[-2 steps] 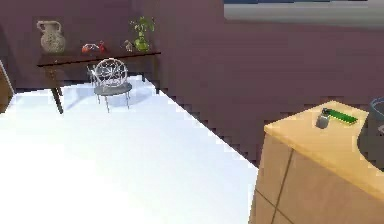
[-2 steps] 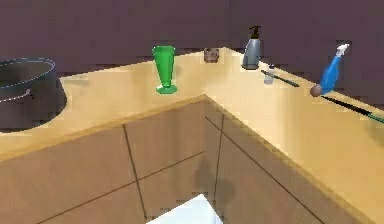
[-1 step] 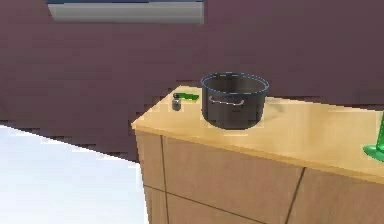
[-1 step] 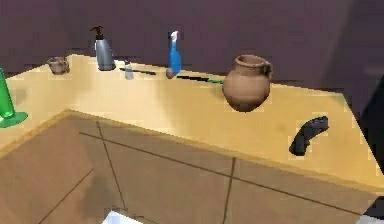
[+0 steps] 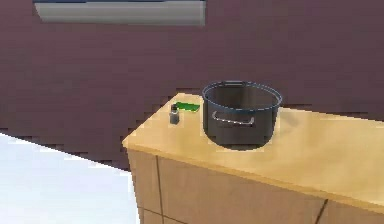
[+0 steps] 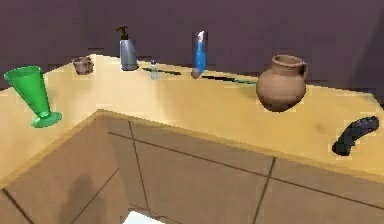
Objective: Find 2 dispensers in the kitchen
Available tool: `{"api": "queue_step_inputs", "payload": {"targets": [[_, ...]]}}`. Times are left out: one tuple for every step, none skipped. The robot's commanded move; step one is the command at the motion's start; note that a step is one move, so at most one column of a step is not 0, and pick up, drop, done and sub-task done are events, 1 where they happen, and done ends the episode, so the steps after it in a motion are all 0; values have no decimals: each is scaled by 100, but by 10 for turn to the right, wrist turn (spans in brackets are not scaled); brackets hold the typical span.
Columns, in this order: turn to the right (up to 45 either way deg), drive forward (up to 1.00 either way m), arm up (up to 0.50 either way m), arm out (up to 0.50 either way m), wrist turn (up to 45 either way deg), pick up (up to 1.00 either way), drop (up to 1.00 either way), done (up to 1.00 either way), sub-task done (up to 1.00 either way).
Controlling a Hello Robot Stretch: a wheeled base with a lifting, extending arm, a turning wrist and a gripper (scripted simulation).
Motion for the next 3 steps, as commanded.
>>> {"api": "queue_step_inputs", "payload": {"targets": [[450,0,0,0,0,0,0,0,0],[300,0,0,0,0,0,0,0,0],[0,0,0,0,0,0,0,100,0]]}}
